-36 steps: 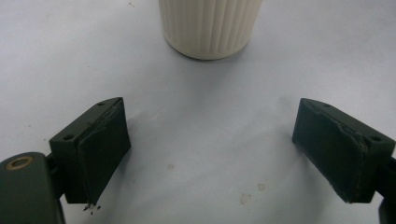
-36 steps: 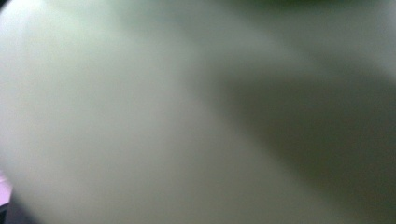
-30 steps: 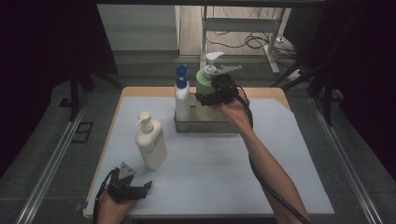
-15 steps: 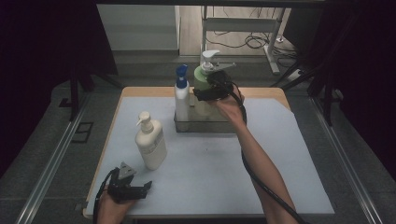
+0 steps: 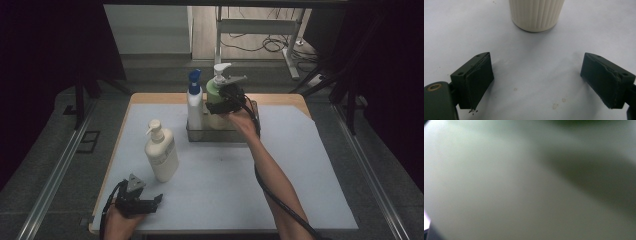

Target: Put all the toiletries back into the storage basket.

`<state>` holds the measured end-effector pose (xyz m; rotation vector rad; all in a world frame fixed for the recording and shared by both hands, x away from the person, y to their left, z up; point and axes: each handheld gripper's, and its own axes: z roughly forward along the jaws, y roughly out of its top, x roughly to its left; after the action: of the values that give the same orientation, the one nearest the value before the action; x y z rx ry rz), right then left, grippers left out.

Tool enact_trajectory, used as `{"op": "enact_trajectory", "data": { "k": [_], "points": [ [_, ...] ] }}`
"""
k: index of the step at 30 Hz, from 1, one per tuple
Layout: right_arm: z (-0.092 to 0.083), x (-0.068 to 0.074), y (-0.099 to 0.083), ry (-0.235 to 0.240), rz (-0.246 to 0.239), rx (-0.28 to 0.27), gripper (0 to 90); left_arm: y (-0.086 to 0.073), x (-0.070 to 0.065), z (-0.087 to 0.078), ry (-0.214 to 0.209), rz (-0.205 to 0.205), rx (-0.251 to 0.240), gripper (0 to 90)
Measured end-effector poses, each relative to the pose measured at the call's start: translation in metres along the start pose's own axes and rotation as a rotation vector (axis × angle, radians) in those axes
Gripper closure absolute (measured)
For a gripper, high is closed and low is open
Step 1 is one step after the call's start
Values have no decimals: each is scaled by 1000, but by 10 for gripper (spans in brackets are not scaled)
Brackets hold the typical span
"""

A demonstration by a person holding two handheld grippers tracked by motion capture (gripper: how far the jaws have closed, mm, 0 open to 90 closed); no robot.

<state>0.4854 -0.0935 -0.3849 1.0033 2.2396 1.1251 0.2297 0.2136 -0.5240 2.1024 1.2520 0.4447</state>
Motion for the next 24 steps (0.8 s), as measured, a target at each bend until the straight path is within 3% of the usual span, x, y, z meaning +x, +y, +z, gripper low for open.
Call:
{"op": "enact_trajectory", "data": {
  "k": [24],
  "points": [
    [12, 4, -30, 58, 16, 41, 119, 0, 0, 0, 0, 3, 1, 104]
  ]
}}
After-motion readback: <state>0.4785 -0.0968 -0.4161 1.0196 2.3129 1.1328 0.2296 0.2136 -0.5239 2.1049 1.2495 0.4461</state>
